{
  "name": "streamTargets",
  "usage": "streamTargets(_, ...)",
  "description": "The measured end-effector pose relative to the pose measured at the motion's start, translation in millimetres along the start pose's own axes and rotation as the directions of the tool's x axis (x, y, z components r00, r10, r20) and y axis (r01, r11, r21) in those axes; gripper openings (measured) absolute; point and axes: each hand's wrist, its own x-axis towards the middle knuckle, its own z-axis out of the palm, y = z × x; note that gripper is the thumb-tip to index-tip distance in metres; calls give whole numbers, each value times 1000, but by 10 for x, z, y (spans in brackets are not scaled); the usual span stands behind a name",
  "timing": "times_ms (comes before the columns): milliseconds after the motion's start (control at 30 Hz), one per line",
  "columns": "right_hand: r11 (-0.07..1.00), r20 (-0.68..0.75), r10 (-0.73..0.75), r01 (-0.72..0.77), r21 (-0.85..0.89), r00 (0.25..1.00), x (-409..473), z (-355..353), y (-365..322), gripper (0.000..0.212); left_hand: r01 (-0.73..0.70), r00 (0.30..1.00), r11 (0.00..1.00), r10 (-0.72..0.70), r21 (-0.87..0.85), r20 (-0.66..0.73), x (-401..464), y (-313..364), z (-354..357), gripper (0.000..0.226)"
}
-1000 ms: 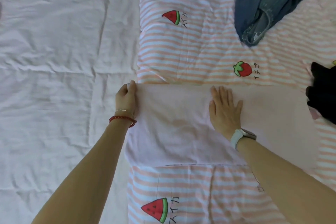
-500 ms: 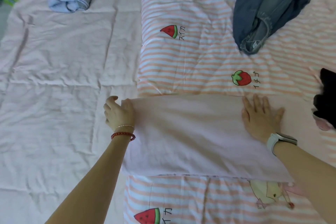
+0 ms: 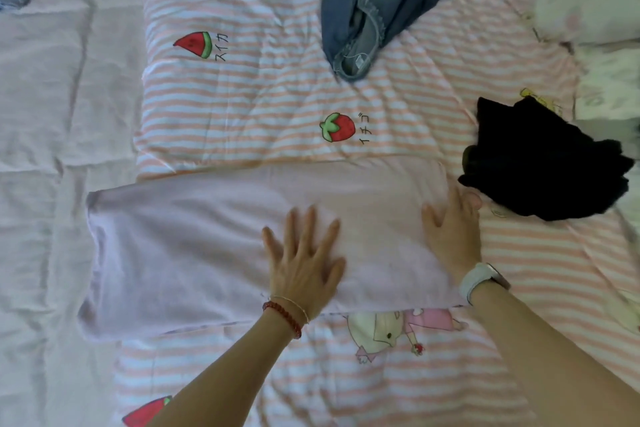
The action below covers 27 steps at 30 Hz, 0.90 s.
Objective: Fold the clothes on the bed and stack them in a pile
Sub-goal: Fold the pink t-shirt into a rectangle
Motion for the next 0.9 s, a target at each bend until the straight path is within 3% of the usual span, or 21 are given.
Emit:
streamTargets(100,960,74,137,-151,234,988,-190,-71,99,37,7,1000,1000,-7,-20,23,-6,253,108,59)
streamTargets(200,865,191,258,-315,391,947,-231,-100,201,34,31,998,999,-30,-15,47,38,306,164,59)
streamTargets(367,716,358,266,-432,548,895,-156,-177,230,14,44,992,999,-44,8,118,60,327,141,60)
streamTargets(467,669,365,206,-403,625,908,-270,-201,211,10,46,987,999,-50,28,151,57,314,149,61)
streamTargets(533,644,287,178,-332,690,941,-381,-211,160,12,35,981,998,-44,48,189,55,272,169,61)
streamTargets(600,678,161,150,-220,702,976,-498,-220,48,17,10,977,1000,-13,13,214,53,210,143,61)
streamTargets(667,750,36,84,-87,656,996,-621,-260,-132,25,22,984,992,1,-127,179,12,133,28,57)
streamTargets(733,805,-35,-13,31,593,999,-752,-334,-360,33,107,993,897,-74,-429,91,-64,25,-160,45)
streamTargets(800,830,-22,-146,134,541,989,-888,-410,-655,24,193,974,711,-222,-676,44,-193,-161,-360,33)
streamTargets(867,840,44,-275,217,497,960,-1031,-415,-991,6,283,927,528,-364,-801,87,-366,-422,-551,24)
streamTargets(900,841,64,-332,264,471,941,-1106,-386,-1177,9,325,896,393,-419,-860,147,-448,-578,-635,21)
